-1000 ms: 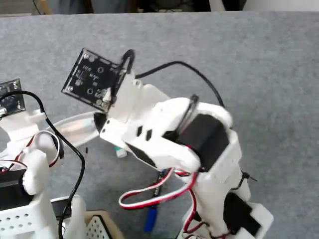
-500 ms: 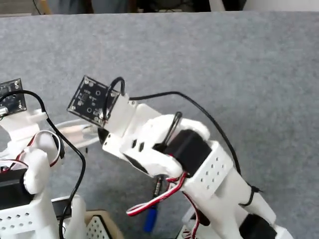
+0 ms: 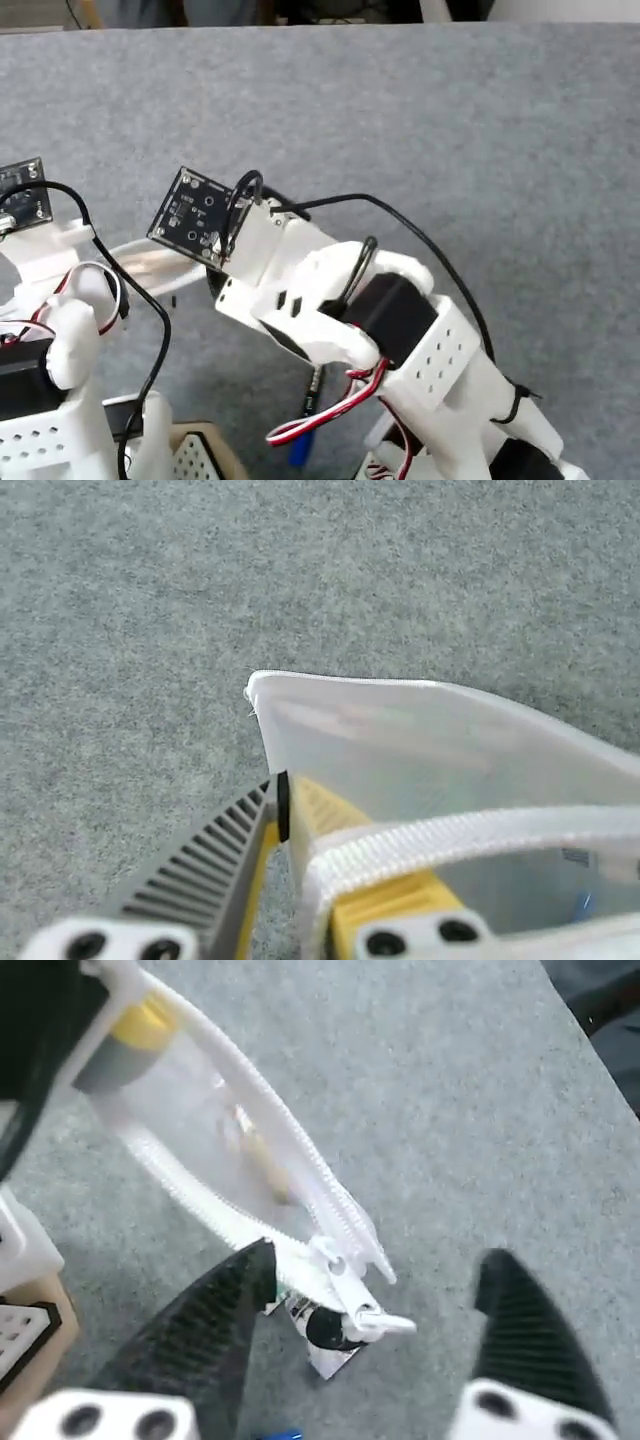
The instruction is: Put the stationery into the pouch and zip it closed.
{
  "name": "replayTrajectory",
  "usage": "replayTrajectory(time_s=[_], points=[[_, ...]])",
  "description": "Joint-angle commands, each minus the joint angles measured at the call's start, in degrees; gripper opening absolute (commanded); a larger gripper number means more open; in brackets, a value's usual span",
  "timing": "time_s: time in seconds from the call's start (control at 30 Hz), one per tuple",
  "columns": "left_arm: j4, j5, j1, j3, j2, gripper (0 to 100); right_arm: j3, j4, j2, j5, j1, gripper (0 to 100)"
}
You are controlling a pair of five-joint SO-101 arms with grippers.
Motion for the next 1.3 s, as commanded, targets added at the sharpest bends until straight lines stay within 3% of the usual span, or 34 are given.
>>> replayTrajectory(time_s=[0.0,0.13,0.7,0.97,1.27], points=[[-2.20,0.18,0.40,-0.66,-0.88,3,-0.57,0.35,-0.92,0.18,1.05,35.8],[-2.29,0.18,-0.40,-0.92,-0.88,3,-3.21,0.70,-1.01,0.18,2.55,35.8],[-2.29,0.70,-3.47,-2.51,-0.79,3,1.01,5.98,-0.75,-0.35,20.66,35.7],[-2.29,0.70,-4.00,-2.51,-0.79,3,9.71,10.81,-0.92,-9.49,21.10,35.7],[-2.29,0.70,-4.09,-2.42,-0.79,3,23.78,12.13,-0.57,-9.67,21.10,35.7]])
